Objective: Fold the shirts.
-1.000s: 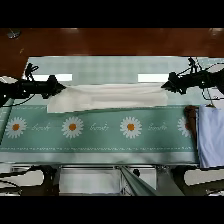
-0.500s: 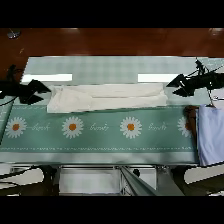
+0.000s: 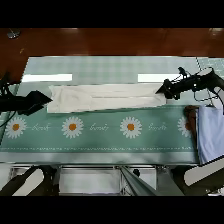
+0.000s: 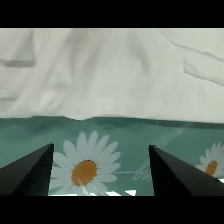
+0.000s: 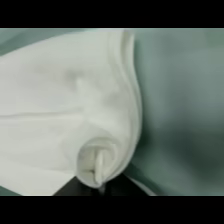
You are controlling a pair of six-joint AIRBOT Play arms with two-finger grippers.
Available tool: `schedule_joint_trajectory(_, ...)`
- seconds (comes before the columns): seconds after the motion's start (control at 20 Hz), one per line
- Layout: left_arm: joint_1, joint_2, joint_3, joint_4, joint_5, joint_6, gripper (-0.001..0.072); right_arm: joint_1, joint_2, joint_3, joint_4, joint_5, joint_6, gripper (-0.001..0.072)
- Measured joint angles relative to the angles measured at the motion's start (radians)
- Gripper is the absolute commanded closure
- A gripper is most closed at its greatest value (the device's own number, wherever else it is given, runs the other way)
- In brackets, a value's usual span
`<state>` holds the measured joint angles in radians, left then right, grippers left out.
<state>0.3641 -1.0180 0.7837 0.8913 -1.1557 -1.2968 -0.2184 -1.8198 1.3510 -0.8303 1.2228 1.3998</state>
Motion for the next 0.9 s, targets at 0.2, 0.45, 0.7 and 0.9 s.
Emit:
schedule_joint_trajectory(0.2,-0.129,0.038,-0.03,-0.064,0.032,0.009,0.0672,0.033,0.045,0.037,0.024,0.026,-0.016,0.0683)
schedule_joint_trajectory(0.45,-0.338,0.049,-0.026,-0.15,0.095,0.118,0.0675,0.024,0.236,0.033,-0.089,0.075,-0.027,0.0683)
schedule_joint_trajectory(0.7,-0.668,-0.002,0.008,-0.178,0.408,0.181,0.0675,0.022,0.541,-0.117,-0.186,0.098,-0.029,0.0682)
schedule_joint_trajectory(0.9,-0.872,-0.206,0.146,-0.178,0.596,0.194,0.0675,0.022,0.813,-0.294,-0.226,0.126,0.0,0.0682)
